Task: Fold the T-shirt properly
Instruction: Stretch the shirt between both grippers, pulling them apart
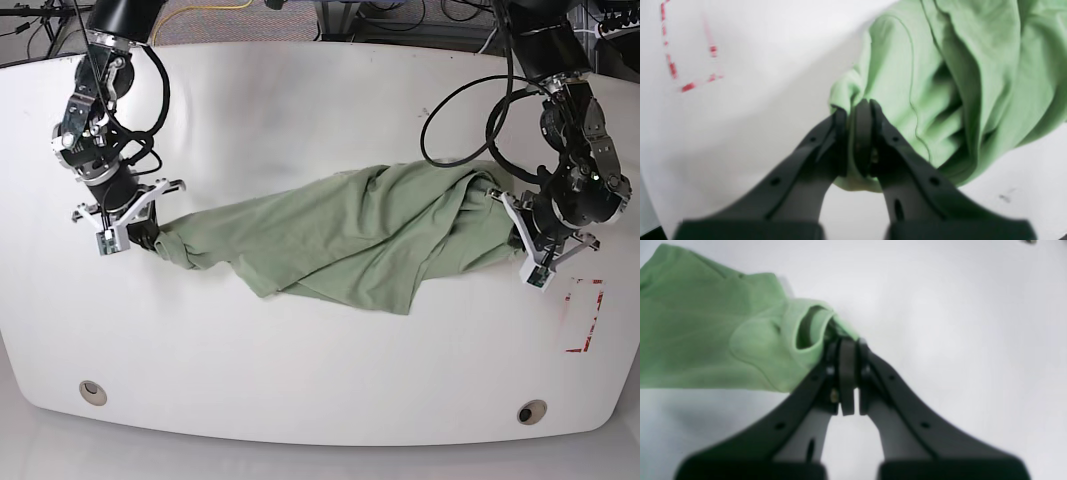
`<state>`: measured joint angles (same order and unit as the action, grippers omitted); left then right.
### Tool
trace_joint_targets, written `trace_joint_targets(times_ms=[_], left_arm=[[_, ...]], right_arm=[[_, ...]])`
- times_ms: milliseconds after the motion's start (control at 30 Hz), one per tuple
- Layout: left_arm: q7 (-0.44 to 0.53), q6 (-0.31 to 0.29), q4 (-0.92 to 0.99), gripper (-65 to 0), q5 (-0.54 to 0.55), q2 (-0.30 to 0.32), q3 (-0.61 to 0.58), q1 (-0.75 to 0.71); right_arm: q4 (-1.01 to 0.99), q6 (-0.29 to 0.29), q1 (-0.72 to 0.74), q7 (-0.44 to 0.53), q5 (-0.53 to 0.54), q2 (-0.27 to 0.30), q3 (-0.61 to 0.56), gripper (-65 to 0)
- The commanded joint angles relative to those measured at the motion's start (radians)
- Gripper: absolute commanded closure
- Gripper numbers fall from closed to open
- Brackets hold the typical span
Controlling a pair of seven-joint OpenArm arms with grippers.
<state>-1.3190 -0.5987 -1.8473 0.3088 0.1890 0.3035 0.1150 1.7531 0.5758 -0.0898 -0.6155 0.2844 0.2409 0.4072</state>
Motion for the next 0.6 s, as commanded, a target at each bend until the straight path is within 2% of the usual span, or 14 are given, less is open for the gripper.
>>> trace_joint_targets(times_ms=[0, 433, 567], left_arm=[[0.009, 0.006, -0.007, -0.6, -0.001, 0.014, -0.002, -0.008], [0.014, 0.004, -0.004, -0.6, 0.0, 0.103, 0.004, -0.071], [0.02, 0.004, -0.004, -0.6, 0.0, 0.116, 0.006, -0.071]], right_arm=[[0.018, 0.022, -0.023, 0.024, 0.006, 0.01, 0.032, 0.0], [0.015, 0.095, -0.115, 0.024, 0.005, 0.008, 0.149, 0.0], [0.015, 0.1, -0.13, 0.024, 0.005, 0.008, 0.157, 0.0]])
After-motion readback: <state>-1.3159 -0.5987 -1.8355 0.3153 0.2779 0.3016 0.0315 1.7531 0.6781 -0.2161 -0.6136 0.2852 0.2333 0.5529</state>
